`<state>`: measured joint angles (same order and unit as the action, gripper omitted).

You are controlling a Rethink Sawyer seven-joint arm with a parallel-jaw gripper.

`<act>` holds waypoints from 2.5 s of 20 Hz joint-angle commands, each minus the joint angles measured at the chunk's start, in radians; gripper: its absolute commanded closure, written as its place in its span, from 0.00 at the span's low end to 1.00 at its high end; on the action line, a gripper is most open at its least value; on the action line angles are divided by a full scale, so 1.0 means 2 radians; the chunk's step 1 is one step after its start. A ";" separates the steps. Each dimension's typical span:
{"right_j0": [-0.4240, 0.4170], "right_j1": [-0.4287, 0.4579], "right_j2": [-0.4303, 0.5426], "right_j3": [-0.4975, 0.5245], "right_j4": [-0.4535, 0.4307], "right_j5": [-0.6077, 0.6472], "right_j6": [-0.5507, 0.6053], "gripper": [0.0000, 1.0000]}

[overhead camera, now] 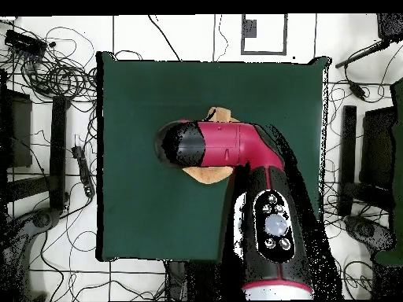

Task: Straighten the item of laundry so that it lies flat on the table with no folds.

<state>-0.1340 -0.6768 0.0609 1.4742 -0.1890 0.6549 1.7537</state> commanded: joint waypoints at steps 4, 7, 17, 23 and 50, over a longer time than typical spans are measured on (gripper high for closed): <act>-0.002 0.107 -0.008 -0.024 0.014 -0.098 0.115 1.00; -0.015 0.108 -0.002 -0.019 0.011 -0.109 0.094 1.00; -0.040 0.095 0.013 -0.002 0.006 -0.111 0.059 1.00; -0.050 0.082 0.023 0.009 0.007 -0.107 0.053 1.00; -0.050 -0.056 0.047 0.018 0.105 0.107 0.046 1.00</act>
<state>-0.2766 -0.8233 0.0640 1.4605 -0.0168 0.8538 1.7574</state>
